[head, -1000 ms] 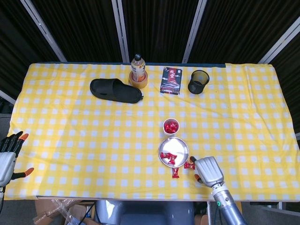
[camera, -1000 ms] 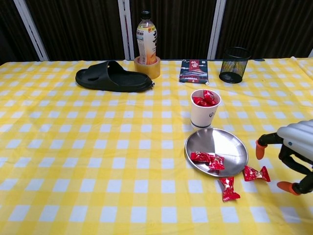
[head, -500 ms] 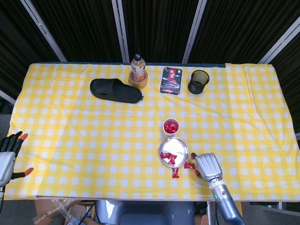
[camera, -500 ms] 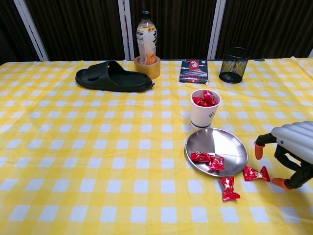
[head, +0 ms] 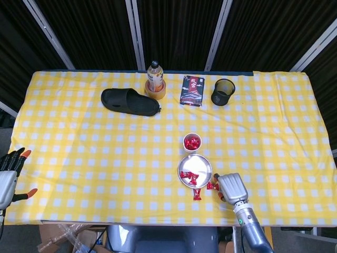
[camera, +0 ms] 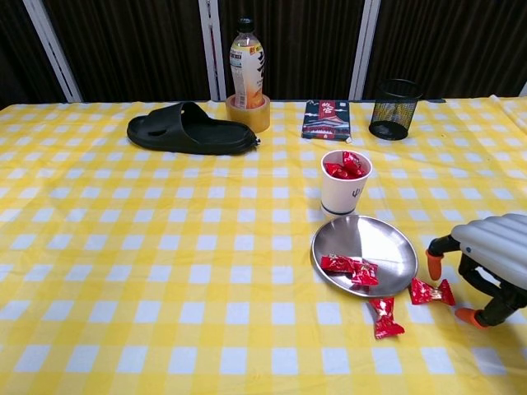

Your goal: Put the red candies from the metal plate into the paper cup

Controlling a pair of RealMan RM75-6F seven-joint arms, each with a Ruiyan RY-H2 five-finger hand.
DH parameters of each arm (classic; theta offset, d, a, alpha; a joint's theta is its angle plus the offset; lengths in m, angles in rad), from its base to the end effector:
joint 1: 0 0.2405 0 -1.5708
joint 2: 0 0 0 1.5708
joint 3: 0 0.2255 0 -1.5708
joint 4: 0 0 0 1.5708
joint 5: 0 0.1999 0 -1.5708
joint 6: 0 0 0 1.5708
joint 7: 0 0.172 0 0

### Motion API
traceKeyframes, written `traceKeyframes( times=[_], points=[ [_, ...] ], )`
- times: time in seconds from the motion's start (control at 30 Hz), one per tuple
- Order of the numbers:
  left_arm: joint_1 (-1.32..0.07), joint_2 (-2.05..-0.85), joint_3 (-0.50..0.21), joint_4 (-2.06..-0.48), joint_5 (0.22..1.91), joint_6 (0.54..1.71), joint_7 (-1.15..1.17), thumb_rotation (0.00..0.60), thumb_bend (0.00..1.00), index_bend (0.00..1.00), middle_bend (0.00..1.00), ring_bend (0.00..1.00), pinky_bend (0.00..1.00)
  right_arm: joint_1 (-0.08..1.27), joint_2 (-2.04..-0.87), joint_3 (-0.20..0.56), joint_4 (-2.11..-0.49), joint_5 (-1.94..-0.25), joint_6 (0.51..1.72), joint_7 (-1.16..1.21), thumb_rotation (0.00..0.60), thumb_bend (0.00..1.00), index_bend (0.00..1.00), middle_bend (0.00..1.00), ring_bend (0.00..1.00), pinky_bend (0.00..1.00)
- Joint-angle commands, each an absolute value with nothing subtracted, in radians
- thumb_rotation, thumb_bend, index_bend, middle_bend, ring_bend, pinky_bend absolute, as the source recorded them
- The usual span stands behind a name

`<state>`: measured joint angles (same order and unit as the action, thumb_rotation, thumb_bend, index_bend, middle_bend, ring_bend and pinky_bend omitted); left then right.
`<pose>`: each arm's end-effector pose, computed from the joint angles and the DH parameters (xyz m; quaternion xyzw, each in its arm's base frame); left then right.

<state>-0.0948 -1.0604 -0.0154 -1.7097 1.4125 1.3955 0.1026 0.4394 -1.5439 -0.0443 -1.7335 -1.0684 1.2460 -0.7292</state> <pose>-0.2863 0.1988 0.1484 -0.6080 -0.4205 -0.3211 0.5919 -0.1876 -0.2330 -0.0226 0.7427 -0.3944 0.2404 0.4848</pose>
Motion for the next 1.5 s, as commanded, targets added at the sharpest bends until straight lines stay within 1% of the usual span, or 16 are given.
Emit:
traceKeyframes(
  times=[0.03, 0.13, 0.23, 0.33, 0.43, 0.8, 0.9, 1.0, 1.17, 1.3, 1.5],
  points=[
    [-0.095, -1.06, -0.015, -1.71, 1.412, 1.395, 0.103, 0.6, 0.05, 0.01, 0.0, 0.0, 0.0, 0.437, -1.543, -0.041, -1.733, -1.068, 1.243, -0.727, 0.6, 0.32, 0.46, 0.86, 0.92, 0.98],
    [-0.096, -1.061, -0.016, -1.71, 1.411, 1.394, 0.104, 0.6, 0.05, 0.01, 0.0, 0.0, 0.0, 0.436, -1.542, -0.039, -1.732, -1.07, 1.24, -0.726, 0.6, 0.36, 0.47, 0.86, 0.92, 0.98],
    [-0.095, -1.061, -0.017, -1.71, 1.41, 1.394, 0.104, 0.6, 0.05, 0.01, 0.0, 0.0, 0.0, 0.433, -1.542, -0.039, -1.729, -1.066, 1.233, -0.728, 0.6, 0.43, 0.52, 0.85, 0.92, 0.98],
    [-0.095, -1.06, -0.017, -1.711, 1.41, 1.394, 0.103, 0.6, 0.05, 0.01, 0.0, 0.0, 0.0, 0.431, -1.54, -0.039, -1.73, -1.065, 1.23, -0.73, 0.6, 0.47, 0.55, 0.86, 0.92, 0.98],
    [-0.096, -1.06, -0.017, -1.71, 1.411, 1.393, 0.101, 0.6, 0.05, 0.01, 0.0, 0.0, 0.0, 0.427, -1.537, -0.041, -1.737, -1.071, 1.233, -0.731, 0.6, 0.5, 0.56, 0.86, 0.92, 0.98],
    [-0.093, -1.058, -0.017, -1.712, 1.413, 1.398, 0.095, 0.6, 0.05, 0.01, 0.0, 0.0, 0.0, 0.418, -1.501, -0.031, -1.796, -1.108, 1.253, -0.718, 0.6, 0.5, 0.56, 0.85, 0.92, 0.98],
    [-0.094, -1.059, -0.017, -1.712, 1.411, 1.396, 0.097, 0.6, 0.05, 0.01, 0.0, 0.0, 0.0, 0.424, -1.467, -0.005, -1.847, -1.123, 1.264, -0.707, 0.6, 0.5, 0.56, 0.86, 0.92, 0.98],
    [-0.095, -1.059, -0.017, -1.714, 1.41, 1.394, 0.1, 0.6, 0.05, 0.01, 0.0, 0.0, 0.0, 0.444, -1.429, 0.046, -1.908, -1.127, 1.274, -0.707, 0.6, 0.5, 0.56, 0.86, 0.92, 0.98],
    [-0.096, -1.06, -0.017, -1.714, 1.407, 1.39, 0.103, 0.6, 0.05, 0.01, 0.0, 0.0, 0.0, 0.494, -1.395, 0.133, -1.982, -1.058, 1.244, -0.714, 0.6, 0.5, 0.56, 0.86, 0.92, 0.98],
    [-0.097, -1.059, -0.018, -1.714, 1.405, 1.387, 0.102, 0.6, 0.05, 0.01, 0.0, 0.0, 0.0, 0.541, -1.406, 0.189, -1.99, -1.008, 1.223, -0.729, 0.6, 0.5, 0.56, 0.86, 0.92, 0.98],
    [-0.101, -1.056, -0.018, -1.713, 1.398, 1.375, 0.095, 0.6, 0.05, 0.01, 0.0, 0.0, 0.0, 0.627, -1.484, 0.26, -1.935, -0.926, 1.201, -0.759, 0.6, 0.5, 0.56, 0.85, 0.92, 0.98]
  ],
)
